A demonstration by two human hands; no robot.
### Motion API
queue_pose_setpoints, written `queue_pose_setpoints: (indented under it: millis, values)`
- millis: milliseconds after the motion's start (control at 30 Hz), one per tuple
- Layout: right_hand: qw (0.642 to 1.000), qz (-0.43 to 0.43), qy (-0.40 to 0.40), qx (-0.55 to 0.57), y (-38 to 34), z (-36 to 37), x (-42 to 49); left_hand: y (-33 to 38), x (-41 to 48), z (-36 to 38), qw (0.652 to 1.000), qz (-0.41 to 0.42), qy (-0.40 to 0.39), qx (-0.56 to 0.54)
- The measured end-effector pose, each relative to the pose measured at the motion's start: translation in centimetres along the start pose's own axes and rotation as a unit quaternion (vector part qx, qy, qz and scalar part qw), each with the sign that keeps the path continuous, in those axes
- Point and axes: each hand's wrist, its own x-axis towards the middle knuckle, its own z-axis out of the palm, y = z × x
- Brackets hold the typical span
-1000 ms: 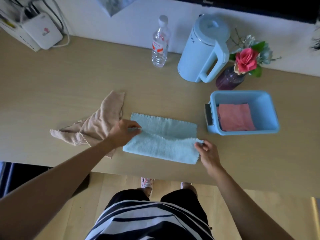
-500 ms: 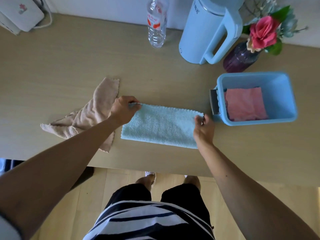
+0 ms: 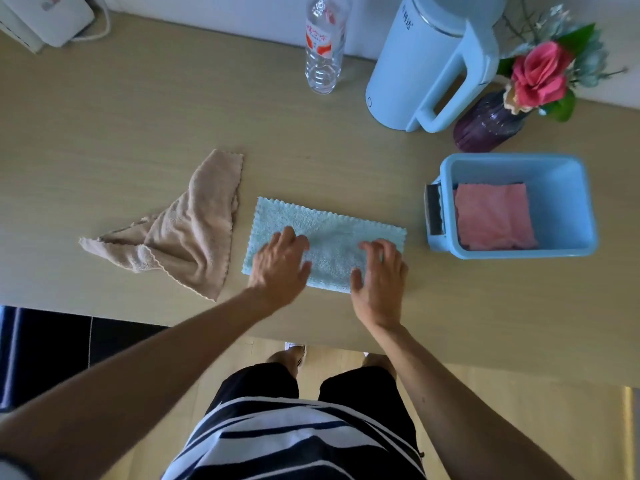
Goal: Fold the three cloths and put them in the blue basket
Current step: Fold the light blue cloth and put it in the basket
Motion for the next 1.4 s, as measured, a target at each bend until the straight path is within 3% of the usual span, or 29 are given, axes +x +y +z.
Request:
queue_pose_setpoints:
  millis: [167, 333, 500, 600, 700, 867, 967, 1067, 1133, 1233, 1333, 1400]
  values:
    - [0.997, -0.016, -0.068, -0.035, 2.1, 0.5, -0.3, 0.5, -0.9, 2.4, 0.997, -0.018, -0.008, 0.078]
    - [0.99, -0.02, -0.101, -0.096, 2.2, -0.9, -2.1, -0.9, 2.0, 2.2, 0.991, 0.084, -0.026, 0.096]
    - [0.952, -0.151, -0.267, 0.012, 0.5, -1.9, -4.3, -1.5, 4.1, -0.1, 0.979, 0.169, 0.008, 0.118]
    - [0.948, -0.207, -0.24, -0.003, 1.4, -2.3, -3.2, -1.6, 2.6, -0.2, 0.971, 0.225, 0.029, 0.075]
    - [0.935, -0.241, -0.252, -0.057, 2.7, -2.4, -2.1, -2.4, 0.8, 0.5, 0.962, 0.262, -0.023, 0.08]
    - [0.938, -0.267, -0.205, -0.083, 3.2, -1.6, -1.7, -2.8, -0.5, 0.3, 0.962, 0.255, -0.063, 0.08]
    - [0.957, -0.243, -0.145, -0.065, 2.4, -0.9, -1.6, -2.7, -0.6, 0.1, 0.952, 0.273, -0.093, 0.098]
    - [0.967, -0.153, -0.198, 0.049, 1.2, -1.5, -1.1, -3.1, -1.1, 0.3, 0.948, 0.286, -0.117, 0.073]
    - [0.946, -0.07, -0.26, 0.183, 0.9, -2.4, -0.7, -3.0, -1.7, 0.5, 0.959, 0.261, -0.106, -0.019]
    - [0.91, 0.029, -0.278, 0.307, 0.9, -3.7, -0.3, -2.0, -2.5, -0.1, 0.966, 0.168, -0.111, -0.16]
    - [0.885, 0.066, -0.272, 0.372, 1.0, -4.5, 0.1, -0.9, -2.9, -0.8, 0.964, 0.073, -0.18, -0.18]
    - [0.867, 0.086, -0.267, 0.412, 0.9, -4.7, 0.3, -0.1, -2.9, -0.7, 0.965, 0.042, -0.183, -0.183]
